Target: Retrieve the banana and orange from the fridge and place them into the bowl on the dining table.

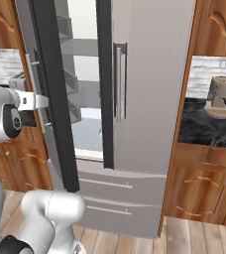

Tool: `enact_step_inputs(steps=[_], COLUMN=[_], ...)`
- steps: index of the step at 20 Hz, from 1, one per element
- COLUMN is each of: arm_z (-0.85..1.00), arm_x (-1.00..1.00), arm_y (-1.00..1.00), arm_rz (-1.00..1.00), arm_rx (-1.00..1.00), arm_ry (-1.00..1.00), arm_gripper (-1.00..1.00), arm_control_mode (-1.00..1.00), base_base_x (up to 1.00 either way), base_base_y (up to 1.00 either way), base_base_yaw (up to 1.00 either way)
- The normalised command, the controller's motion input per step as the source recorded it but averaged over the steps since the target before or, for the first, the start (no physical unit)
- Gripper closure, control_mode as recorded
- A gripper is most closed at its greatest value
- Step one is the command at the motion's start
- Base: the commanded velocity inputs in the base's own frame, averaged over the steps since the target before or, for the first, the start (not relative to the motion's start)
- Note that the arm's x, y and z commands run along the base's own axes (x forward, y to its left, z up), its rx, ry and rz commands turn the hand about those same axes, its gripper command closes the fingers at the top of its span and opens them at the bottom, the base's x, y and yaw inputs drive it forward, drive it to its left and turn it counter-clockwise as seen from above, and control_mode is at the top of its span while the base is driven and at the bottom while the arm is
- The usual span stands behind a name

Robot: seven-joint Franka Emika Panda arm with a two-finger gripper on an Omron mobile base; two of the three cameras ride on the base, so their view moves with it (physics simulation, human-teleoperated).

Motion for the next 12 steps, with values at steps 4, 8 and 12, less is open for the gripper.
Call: enact_step_inputs(steps=[4,8,12], arm_z=[0.34,0.32,0.12], arm_x=[-0.8,-0.4,0.02], arm_y=[-0.24,-0.82,-0.99], arm_rz=[-0.03,-0.16,-0.08], arm_rx=[0.16,0.42,0.61], arm_ry=[0.0,0.0,0.05], arm_gripper=[-1.0,-1.0,-1.0], arm_control_mode=[-1.0,-1.0,-1.0], base_base_x=[0.0,0.0,0.0], base_base_y=[0.0,0.0,0.0], base_base_yaw=[0.0,0.0,0.0])
